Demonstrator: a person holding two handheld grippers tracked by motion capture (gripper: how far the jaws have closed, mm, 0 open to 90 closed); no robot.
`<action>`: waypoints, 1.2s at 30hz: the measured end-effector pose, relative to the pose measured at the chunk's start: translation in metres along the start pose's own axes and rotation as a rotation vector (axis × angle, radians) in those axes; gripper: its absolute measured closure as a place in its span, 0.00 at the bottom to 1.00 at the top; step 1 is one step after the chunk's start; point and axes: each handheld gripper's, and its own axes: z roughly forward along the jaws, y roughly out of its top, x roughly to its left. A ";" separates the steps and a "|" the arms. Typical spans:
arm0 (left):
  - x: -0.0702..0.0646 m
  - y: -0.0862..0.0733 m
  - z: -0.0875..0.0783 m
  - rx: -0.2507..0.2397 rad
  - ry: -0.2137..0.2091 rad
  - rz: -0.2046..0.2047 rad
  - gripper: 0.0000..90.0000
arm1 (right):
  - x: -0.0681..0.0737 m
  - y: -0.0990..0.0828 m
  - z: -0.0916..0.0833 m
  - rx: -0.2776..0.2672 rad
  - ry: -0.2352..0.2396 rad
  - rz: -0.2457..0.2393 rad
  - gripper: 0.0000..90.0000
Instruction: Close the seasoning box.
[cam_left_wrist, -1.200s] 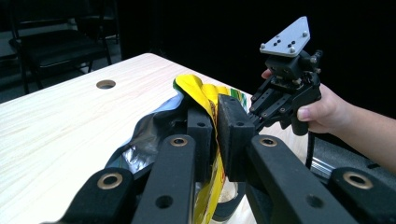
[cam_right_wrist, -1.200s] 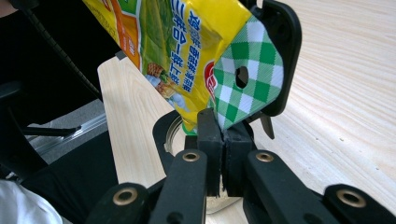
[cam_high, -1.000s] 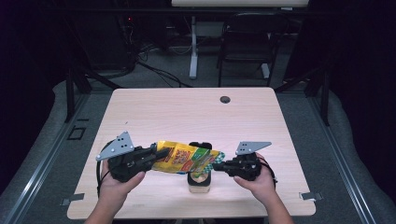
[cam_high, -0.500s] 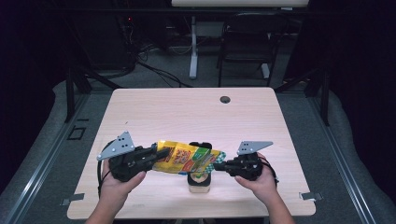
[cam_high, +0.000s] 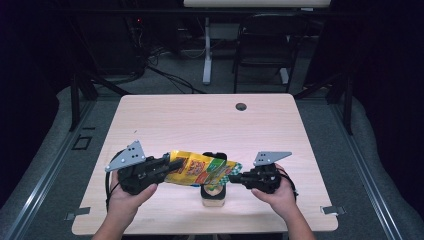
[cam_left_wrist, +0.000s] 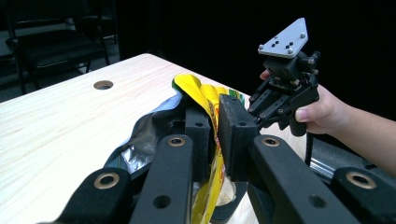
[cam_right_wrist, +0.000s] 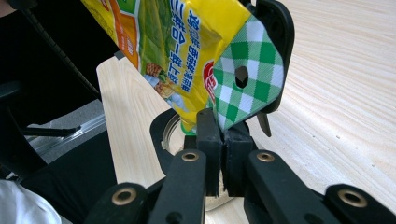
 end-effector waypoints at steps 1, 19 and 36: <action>0.000 0.000 0.000 0.000 -0.001 -0.002 0.92 | 0.000 0.000 0.000 0.000 0.000 -0.001 0.97; 0.000 0.001 0.000 -0.014 -0.008 -0.004 0.90 | 0.000 0.000 0.000 -0.013 0.002 -0.001 0.95; -0.002 0.001 0.002 -0.018 -0.016 -0.001 0.89 | -0.001 0.000 -0.001 -0.004 0.005 0.000 0.93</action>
